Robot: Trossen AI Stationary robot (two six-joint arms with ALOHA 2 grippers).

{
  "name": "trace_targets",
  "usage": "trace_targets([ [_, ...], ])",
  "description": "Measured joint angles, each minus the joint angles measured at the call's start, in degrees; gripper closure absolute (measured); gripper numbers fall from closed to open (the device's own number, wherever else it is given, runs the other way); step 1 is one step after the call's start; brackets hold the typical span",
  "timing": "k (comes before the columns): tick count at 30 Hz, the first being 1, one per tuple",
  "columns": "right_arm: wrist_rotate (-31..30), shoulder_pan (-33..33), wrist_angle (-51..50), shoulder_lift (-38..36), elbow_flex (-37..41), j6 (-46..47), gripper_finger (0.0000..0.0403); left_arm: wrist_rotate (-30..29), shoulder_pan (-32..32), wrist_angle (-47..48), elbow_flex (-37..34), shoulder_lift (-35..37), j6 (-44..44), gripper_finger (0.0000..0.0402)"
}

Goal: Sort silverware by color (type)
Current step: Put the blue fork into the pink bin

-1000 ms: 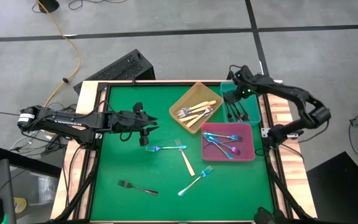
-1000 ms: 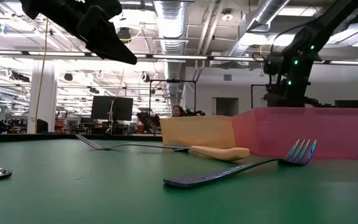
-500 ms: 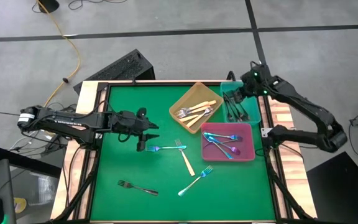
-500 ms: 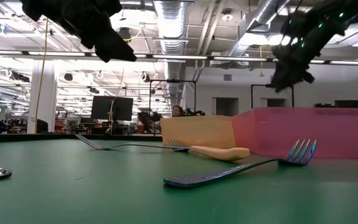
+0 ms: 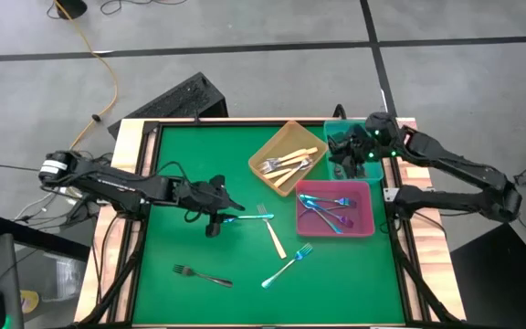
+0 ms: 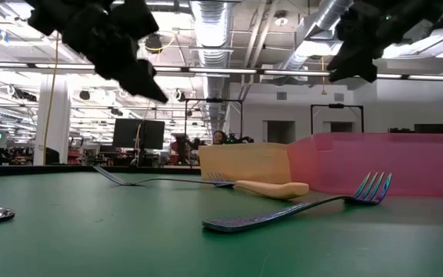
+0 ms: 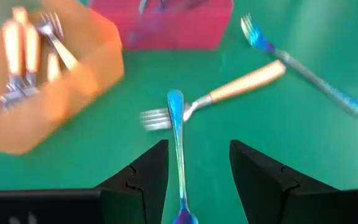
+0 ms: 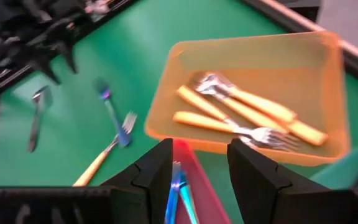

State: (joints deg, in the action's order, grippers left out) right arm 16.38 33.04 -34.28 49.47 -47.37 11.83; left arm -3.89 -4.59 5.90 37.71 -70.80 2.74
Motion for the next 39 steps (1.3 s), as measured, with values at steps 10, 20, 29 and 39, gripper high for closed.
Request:
trace_targets([
  [10, -9.0, -12.6, 0.0, 3.0, 0.0, 0.3, 0.0227, -3.0, -0.2, -8.6, 0.0, -11.8, -3.8, 0.0247],
  [20, -13.8, -19.7, 0.0, 8.6, 0.0, 0.2, 0.0227, -2.6, -0.2, -9.1, 0.0, -20.0, -2.0, 0.0247],
  [29, -14.0, -22.2, 0.2, 14.9, 0.0, 0.2, 0.0227, -2.6, -0.2, -4.7, 0.0, -21.3, -0.3, 0.0247],
  [39, -14.0, -24.2, 2.5, 21.4, 0.0, 0.3, 0.0227, -3.1, -0.3, -0.3, 0.3, -21.0, -0.2, 0.0309],
])
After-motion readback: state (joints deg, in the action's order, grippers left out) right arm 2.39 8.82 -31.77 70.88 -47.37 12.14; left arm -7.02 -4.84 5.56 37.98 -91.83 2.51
